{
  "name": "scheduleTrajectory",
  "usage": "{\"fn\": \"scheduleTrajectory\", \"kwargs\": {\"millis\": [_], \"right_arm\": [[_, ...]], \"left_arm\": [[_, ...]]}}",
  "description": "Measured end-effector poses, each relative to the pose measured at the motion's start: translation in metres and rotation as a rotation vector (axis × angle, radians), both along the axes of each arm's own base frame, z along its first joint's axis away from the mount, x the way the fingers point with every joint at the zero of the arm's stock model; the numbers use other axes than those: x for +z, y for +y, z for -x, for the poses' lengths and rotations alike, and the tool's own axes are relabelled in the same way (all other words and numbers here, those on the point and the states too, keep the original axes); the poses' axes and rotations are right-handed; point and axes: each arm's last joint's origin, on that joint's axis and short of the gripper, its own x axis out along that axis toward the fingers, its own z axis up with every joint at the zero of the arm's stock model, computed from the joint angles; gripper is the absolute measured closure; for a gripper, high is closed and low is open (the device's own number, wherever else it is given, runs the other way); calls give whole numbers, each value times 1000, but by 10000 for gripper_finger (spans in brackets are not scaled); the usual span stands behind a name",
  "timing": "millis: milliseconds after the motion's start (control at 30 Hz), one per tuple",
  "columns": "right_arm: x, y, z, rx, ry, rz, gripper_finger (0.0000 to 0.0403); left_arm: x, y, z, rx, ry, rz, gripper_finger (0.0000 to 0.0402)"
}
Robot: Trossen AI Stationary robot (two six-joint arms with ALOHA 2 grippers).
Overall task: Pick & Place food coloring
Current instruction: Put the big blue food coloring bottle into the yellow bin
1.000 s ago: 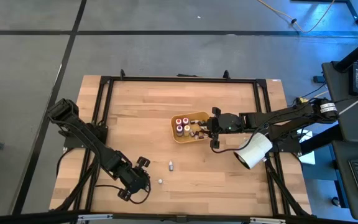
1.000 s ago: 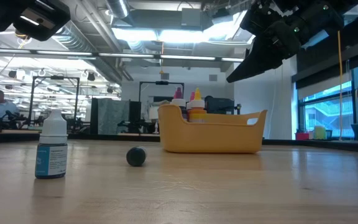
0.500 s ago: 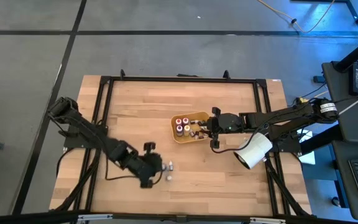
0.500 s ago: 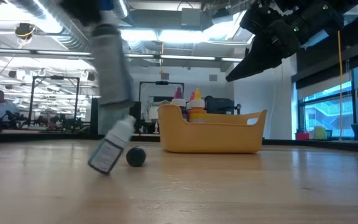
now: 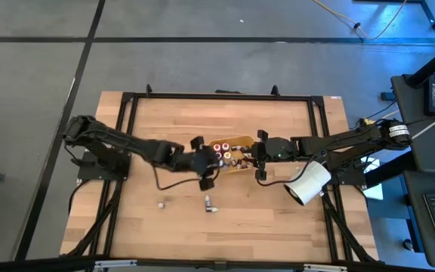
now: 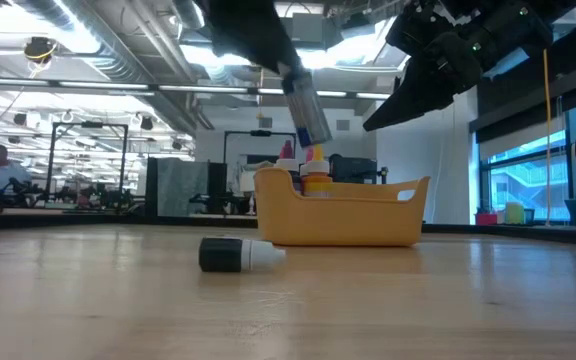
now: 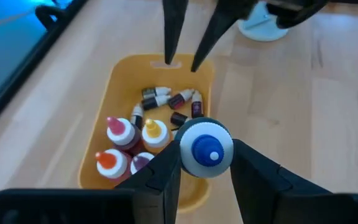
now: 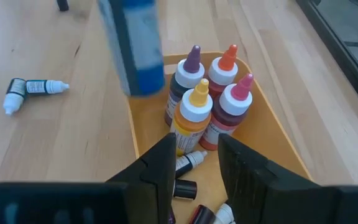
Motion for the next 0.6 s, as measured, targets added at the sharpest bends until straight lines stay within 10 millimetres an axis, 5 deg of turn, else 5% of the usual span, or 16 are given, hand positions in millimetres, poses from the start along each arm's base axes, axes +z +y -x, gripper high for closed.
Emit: {"fn": "scheduleTrajectory", "kwargs": {"millis": [367, 600], "right_arm": [[-1, 0, 1, 0, 10, 1, 281], [-1, 0, 1, 1, 11, 1, 281]], "left_arm": [[-43, 23, -26, 5, 124, 44, 289], [-54, 31, -31, 3, 155, 72, 288]]}}
